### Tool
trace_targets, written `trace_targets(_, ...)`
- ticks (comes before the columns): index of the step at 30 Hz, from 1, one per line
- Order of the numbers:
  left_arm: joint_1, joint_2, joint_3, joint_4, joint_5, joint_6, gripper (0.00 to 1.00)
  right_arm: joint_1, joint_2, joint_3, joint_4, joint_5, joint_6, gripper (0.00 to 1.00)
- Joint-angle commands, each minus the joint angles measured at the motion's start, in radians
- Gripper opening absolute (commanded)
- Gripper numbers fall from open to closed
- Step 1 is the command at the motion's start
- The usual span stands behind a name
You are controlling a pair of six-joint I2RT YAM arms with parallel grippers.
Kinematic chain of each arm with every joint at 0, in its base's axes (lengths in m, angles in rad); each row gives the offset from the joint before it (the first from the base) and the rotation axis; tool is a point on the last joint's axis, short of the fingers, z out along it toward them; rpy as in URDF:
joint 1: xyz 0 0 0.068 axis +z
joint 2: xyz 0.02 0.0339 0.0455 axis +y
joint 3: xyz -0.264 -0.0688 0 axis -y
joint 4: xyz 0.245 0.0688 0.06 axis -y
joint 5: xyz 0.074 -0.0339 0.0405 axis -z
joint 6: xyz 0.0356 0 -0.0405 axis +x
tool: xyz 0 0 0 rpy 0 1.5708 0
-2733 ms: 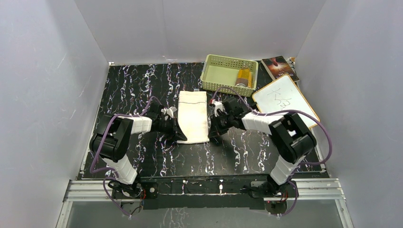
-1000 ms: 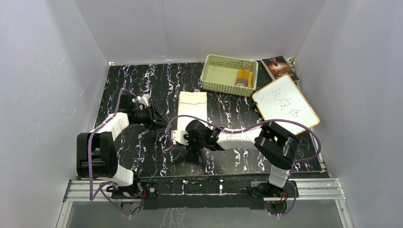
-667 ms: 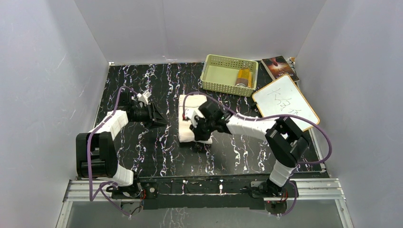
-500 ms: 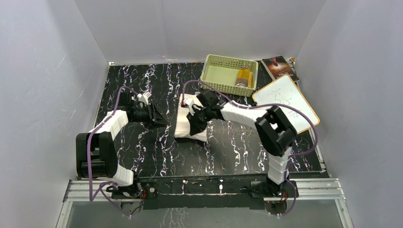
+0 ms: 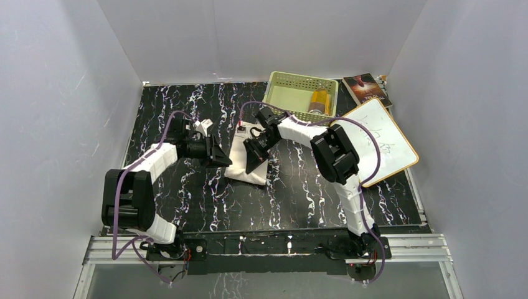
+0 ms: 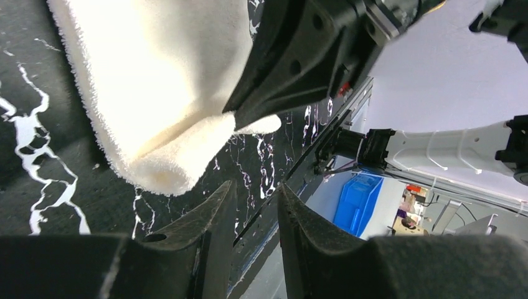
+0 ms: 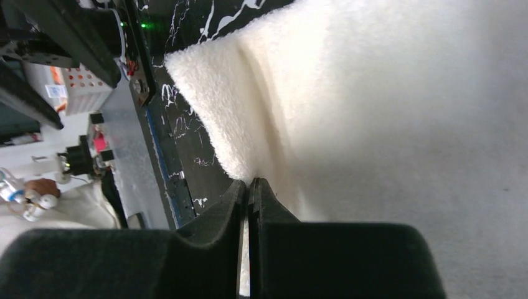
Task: Roll the towels
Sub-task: Roll the towel at the center of the board.
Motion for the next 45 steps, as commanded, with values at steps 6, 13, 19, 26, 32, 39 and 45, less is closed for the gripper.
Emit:
trace_targets(6,-0.056,0.041,0.028,0.076,0.025,-0.070,0.27,-0.029,0.088,0.130,-0.060,-0.055,0.039,0.00)
trace_targets(13,-0.099,0.095,-0.004,0.187,0.001,-0.118,0.24,-0.051,0.131,0.115,0.046,0.039,0.129,0.00)
trace_targets(19,-0.106,0.177,-0.034,0.277,-0.050,-0.135,0.21,-0.063,0.164,0.089,0.094,0.061,0.169,0.00)
trace_targets(26,-0.106,0.264,-0.054,0.352,-0.186,-0.160,0.19,-0.062,0.157,0.063,0.109,0.073,0.172,0.00)
trace_targets(32,-0.096,0.323,-0.028,0.373,-0.292,-0.185,0.17,-0.064,0.139,0.053,0.098,0.120,0.150,0.01)
trace_targets(39,-0.094,0.392,-0.063,0.384,-0.288,-0.187,0.16,-0.062,-0.002,0.020,0.148,0.360,0.148,0.35)
trace_targets(45,-0.093,0.406,-0.106,0.416,-0.284,-0.207,0.15,-0.066,-0.437,-0.363,0.674,0.734,0.311,0.83)
